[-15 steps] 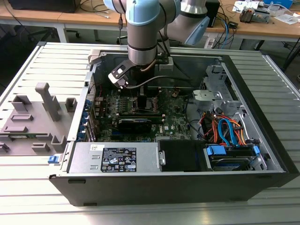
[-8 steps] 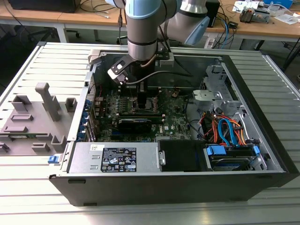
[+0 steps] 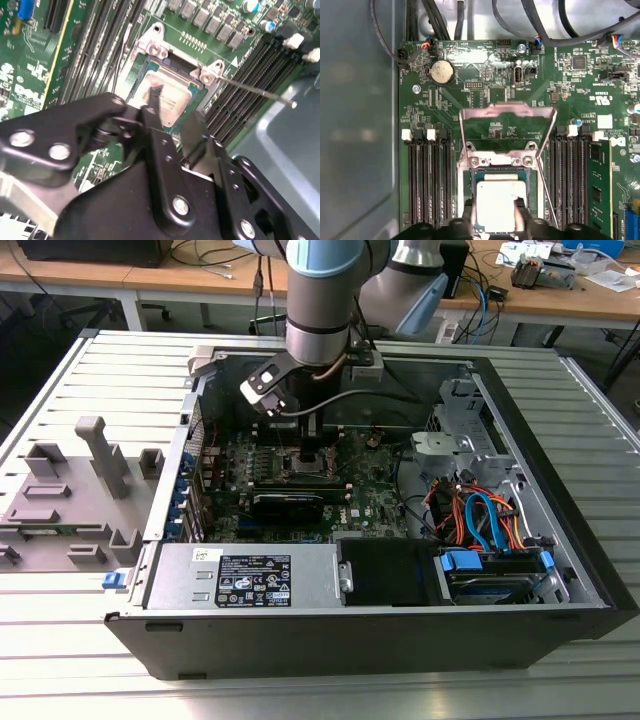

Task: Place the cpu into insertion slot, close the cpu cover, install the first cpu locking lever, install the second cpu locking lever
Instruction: 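Place the cpu into insertion slot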

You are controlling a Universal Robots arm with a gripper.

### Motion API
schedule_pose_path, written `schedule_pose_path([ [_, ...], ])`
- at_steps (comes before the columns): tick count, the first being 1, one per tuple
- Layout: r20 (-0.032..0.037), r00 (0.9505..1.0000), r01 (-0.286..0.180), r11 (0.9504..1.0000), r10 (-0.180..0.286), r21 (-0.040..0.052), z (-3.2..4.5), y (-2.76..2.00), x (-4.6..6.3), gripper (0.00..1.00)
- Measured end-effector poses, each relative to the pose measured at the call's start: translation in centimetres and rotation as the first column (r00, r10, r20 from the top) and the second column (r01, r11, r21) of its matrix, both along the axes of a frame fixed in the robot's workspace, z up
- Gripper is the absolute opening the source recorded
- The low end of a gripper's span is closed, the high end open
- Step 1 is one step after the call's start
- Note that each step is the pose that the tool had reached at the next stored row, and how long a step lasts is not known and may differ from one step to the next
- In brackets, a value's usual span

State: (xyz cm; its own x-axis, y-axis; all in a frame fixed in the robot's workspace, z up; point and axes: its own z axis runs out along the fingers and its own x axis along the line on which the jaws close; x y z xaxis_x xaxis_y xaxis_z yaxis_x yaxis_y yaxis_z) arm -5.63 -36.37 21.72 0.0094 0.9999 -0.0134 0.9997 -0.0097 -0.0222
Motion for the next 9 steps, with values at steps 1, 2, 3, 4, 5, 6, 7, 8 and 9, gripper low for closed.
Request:
schedule_pose_path([
  [1, -0.0026, 1.0, 0.0, 1.0, 0.0, 0.0014, 0.0, 0.0, 0.09, 0.42],
  [2, -0.0031, 1.0, 0.0, 1.0, 0.0, 0.0017, 0.0, 0.0, 0.11, 0.35],
  [3, -0.0031, 1.0, 0.0, 1.0, 0.0, 0.0019, -0.01, 0.0, 0.11, 0.29],
  [4, -0.0031, 1.0, 0.0, 1.0, 0.0, 0.0019, -0.01, 0.0, 0.11, 0.24],
  [5, -0.0031, 1.0, 0.0, 1.0, 0.0, 0.002, -0.01, 0.0, 0.11, 0.24],
  [6, -0.003, 1.0, 0.0, 1.0, 0.0, 0.0021, 0.01, 0.01, 0.11, 0.17],
  [7, -0.0032, 1.0, 0.0, 1.0, 0.0, 0.0018, 0.07, 0.0, 0.11, 0.11],
  [8, -0.0032, 1.0, 0.0, 1.0, 0.0, 0.0018, 0.12, 0.0, 0.11, 0.11],
  [9, -0.0031, 1.0, 0.0, 1.0, 0.0, 0.0018, 0.22, 0.0, 0.11, 0.11],
])
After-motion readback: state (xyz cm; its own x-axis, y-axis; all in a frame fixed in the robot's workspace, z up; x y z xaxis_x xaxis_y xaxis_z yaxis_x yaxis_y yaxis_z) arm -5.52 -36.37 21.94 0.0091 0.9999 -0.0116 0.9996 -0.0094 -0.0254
